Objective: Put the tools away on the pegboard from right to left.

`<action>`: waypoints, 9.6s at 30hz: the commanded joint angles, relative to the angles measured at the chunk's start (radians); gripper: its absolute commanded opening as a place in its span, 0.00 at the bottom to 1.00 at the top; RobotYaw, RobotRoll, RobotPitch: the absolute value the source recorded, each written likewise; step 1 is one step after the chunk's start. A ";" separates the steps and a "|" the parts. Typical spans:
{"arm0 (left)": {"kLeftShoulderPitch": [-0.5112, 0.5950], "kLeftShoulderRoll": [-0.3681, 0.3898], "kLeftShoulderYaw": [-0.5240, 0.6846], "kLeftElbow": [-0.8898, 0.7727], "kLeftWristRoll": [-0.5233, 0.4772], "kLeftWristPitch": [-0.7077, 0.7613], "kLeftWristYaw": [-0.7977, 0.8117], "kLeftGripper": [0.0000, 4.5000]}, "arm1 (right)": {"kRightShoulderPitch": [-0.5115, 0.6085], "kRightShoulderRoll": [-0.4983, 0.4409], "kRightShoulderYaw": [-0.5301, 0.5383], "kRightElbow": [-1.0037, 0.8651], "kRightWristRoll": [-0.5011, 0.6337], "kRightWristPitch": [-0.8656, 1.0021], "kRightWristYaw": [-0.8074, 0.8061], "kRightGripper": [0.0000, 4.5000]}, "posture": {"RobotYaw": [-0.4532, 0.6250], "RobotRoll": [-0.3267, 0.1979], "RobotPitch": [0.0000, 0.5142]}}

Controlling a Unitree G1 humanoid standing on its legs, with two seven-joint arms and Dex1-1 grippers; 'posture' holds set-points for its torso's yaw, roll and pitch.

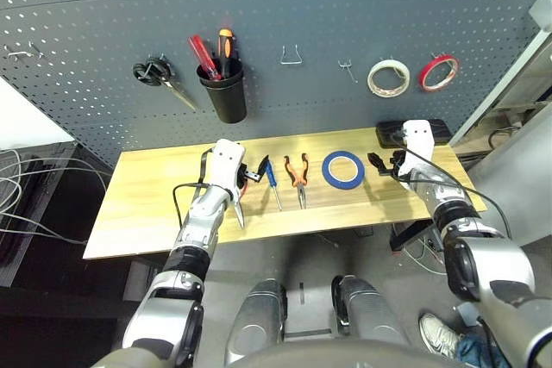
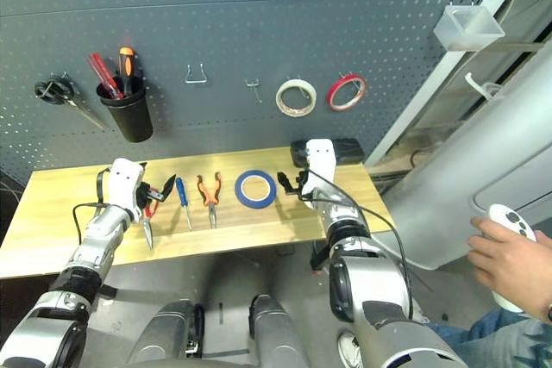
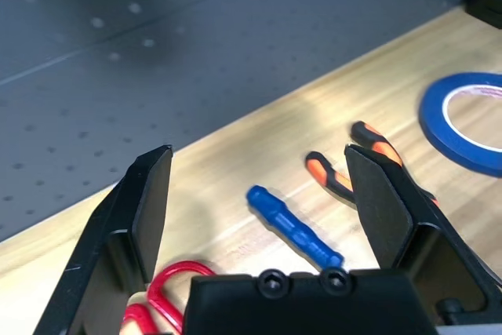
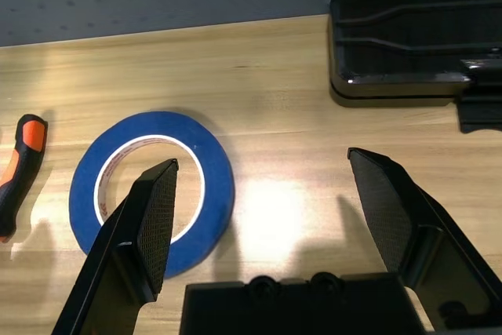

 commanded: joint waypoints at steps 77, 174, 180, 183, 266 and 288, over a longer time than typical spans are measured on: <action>0.241 0.006 -0.032 -0.363 -0.005 0.213 -0.016 1.00 | -0.102 0.128 -0.090 0.095 0.067 0.158 -0.199 0.77 | 0.52 0.62 0.59; 0.092 -0.007 -0.003 -0.320 -0.039 0.129 -0.025 1.00 | 0.058 -0.103 0.097 -0.855 -0.086 0.011 -0.043 0.16 | 0.46 0.62 0.31; 0.086 -0.014 -0.008 -0.314 -0.037 0.129 -0.023 1.00 | -0.032 -0.045 0.102 -0.667 -0.094 -0.058 -0.125 0.16 | 0.46 0.62 0.31; 0.082 -0.017 -0.009 -0.312 -0.036 0.129 -0.022 1.00 | -0.090 -0.003 0.117 -0.553 -0.108 -0.103 -0.161 0.16 | 0.47 0.62 0.31; 0.259 0.008 -0.113 -0.601 0.046 0.402 -0.071 1.00 | -0.252 0.344 0.013 0.119 -0.007 0.109 -0.289 0.99 | 0.64 0.62 0.76; 0.302 0.007 -0.108 -0.676 0.036 0.433 -0.065 1.00 | -0.285 0.333 -0.020 0.131 -0.011 0.104 -0.354 0.06 | 0.65 0.62 0.73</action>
